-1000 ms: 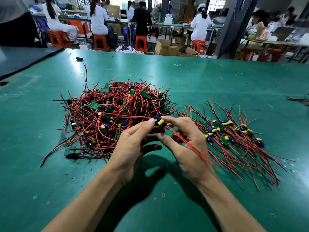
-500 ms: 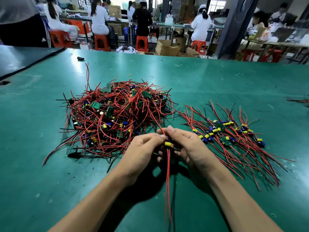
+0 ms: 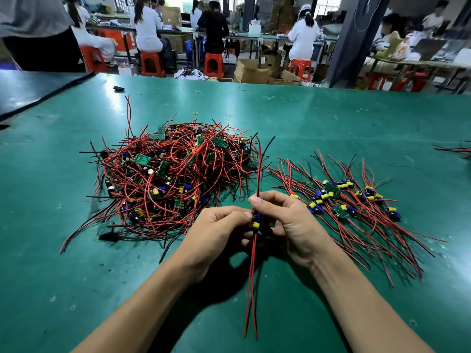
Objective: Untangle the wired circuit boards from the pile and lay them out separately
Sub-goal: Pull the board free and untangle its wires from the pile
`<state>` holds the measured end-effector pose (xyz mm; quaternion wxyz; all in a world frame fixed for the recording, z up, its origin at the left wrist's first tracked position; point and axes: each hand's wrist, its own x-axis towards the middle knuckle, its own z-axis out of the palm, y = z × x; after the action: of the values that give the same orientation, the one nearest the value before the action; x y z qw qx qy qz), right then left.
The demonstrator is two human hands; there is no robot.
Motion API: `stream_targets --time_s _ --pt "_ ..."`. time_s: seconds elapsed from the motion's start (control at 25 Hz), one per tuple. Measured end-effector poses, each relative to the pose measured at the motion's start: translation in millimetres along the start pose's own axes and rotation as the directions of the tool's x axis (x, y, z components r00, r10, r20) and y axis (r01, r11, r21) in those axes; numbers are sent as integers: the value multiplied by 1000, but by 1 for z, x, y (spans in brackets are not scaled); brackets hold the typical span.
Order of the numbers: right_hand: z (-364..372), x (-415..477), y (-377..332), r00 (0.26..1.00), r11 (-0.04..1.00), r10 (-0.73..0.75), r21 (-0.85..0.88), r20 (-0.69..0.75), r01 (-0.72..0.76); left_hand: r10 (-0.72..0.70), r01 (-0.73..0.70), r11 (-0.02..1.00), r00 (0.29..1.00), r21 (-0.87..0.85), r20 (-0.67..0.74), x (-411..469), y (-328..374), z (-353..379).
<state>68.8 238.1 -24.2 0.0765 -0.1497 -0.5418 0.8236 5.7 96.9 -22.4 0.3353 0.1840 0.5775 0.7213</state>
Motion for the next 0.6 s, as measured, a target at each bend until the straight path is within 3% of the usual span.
stream_targets --time_s 0.28,0.44,0.6 --pt "-3 4 4 998 999 44 18 48 -45 26 -29 997 999 75 41 0 -1 -8" --pt "-4 8 4 990 999 -52 -22 -132 49 46 -39 997 994 72 -98 2 -2 -5" --pt "-1 5 7 993 998 -14 -56 -114 8 80 -62 992 983 109 -166 2 -5 -3"
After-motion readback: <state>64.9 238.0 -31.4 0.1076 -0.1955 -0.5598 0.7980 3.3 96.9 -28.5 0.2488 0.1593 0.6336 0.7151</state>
